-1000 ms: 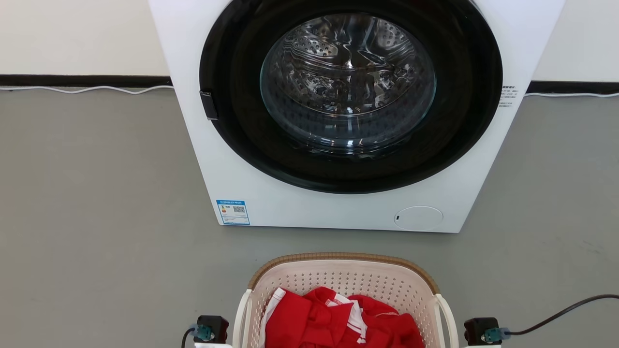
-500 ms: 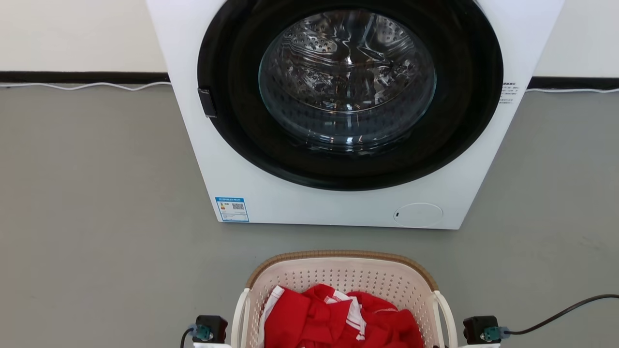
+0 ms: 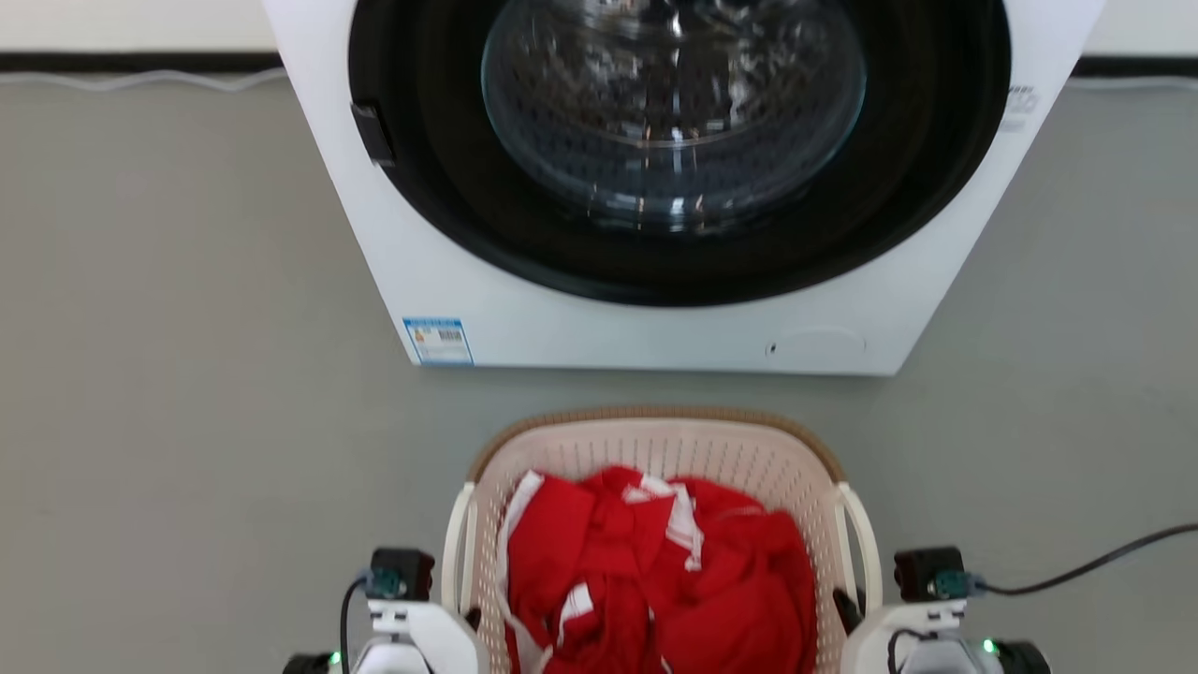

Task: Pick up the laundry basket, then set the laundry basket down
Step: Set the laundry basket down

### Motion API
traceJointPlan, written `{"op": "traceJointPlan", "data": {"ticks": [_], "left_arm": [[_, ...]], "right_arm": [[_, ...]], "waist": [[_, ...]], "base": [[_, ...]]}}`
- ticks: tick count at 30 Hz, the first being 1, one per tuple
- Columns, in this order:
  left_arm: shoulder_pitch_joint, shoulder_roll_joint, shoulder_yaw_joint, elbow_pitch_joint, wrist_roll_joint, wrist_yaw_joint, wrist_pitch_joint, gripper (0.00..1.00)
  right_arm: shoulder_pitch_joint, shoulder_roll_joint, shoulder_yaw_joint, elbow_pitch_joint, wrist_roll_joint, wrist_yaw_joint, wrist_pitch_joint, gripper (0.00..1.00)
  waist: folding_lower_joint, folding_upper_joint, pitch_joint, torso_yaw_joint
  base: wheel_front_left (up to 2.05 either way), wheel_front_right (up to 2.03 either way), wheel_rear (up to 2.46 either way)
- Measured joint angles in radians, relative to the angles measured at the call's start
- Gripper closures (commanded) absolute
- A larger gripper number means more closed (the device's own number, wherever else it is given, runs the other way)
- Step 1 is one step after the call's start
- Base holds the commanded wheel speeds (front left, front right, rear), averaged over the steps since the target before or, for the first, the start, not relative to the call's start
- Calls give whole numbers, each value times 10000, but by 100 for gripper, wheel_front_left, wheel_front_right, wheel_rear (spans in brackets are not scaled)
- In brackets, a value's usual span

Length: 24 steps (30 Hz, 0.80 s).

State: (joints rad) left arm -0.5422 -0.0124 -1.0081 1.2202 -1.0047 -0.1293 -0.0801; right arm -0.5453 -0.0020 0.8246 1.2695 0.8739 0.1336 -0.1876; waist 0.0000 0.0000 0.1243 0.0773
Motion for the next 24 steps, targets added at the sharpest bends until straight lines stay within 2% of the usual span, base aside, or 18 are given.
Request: {"op": "traceJointPlan", "data": {"ticks": [13, 24], "left_arm": [[-1654, 151, 48, 42, 46, 4, -849, 100], [-3017, 272, 140, 50, 161, 33, -1269, 100]], "right_arm": [[-1806, -79, -56, 38, -765, -2, -520, 100], [-3238, -113, -1070, -17, -1774, -2, -529, 100]], "waist": [[0, 0, 2139, -49], [0, 0, 4061, -97]], "base": [[0, 0, 0], [0, 0, 0]]}}
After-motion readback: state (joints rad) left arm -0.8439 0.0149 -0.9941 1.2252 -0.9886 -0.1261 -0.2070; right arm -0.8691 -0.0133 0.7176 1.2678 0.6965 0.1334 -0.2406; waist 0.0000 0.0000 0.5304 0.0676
